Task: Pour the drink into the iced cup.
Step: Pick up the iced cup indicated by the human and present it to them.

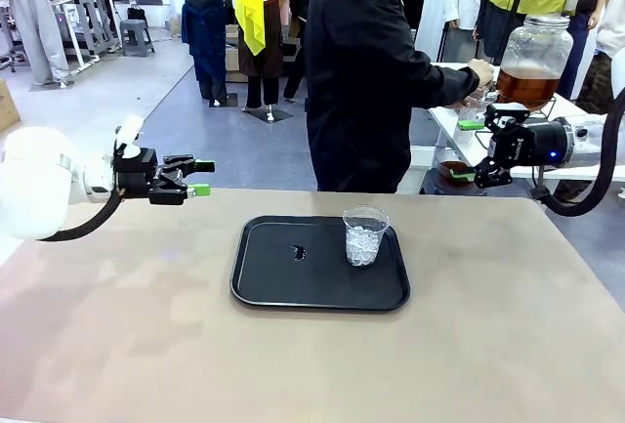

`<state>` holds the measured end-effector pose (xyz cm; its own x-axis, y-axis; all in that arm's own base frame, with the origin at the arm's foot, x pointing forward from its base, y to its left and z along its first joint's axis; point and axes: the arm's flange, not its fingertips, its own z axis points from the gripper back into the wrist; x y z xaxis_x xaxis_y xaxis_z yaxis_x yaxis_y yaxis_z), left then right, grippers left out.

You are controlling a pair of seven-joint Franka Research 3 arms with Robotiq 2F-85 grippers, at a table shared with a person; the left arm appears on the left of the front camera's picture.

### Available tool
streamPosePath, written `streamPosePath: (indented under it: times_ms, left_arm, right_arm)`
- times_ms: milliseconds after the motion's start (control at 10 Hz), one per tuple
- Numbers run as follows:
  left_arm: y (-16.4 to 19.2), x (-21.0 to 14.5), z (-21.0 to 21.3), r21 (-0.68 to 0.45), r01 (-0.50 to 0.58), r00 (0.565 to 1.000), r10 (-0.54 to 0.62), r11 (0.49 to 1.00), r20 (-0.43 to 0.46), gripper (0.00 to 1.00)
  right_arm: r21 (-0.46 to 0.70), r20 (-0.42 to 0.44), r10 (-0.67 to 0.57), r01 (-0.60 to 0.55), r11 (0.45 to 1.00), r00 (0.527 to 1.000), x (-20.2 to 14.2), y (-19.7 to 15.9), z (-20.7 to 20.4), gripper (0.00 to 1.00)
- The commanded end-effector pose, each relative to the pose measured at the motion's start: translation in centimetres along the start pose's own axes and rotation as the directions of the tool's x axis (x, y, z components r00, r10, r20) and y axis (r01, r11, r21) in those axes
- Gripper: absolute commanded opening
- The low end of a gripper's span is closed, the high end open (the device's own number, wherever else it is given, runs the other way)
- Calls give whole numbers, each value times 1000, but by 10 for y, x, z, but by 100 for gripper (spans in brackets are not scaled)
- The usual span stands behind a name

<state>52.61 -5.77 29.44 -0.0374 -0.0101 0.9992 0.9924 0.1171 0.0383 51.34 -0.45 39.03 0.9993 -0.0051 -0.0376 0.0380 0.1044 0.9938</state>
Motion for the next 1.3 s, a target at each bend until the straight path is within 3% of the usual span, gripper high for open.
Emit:
streamPosePath:
  times_ms: [0,1200]
  left_arm:
    - [2,2,-1,0,-5,1000,5,1000,3,100]
    - [2,2,-1,0,-5,1000,5,1000,3,100]
  right_arm:
    - [0,3,2,-2,1000,1000,-1,1,0,100]
    - [0,3,2,-2,1000,1000,-1,1,0,100]
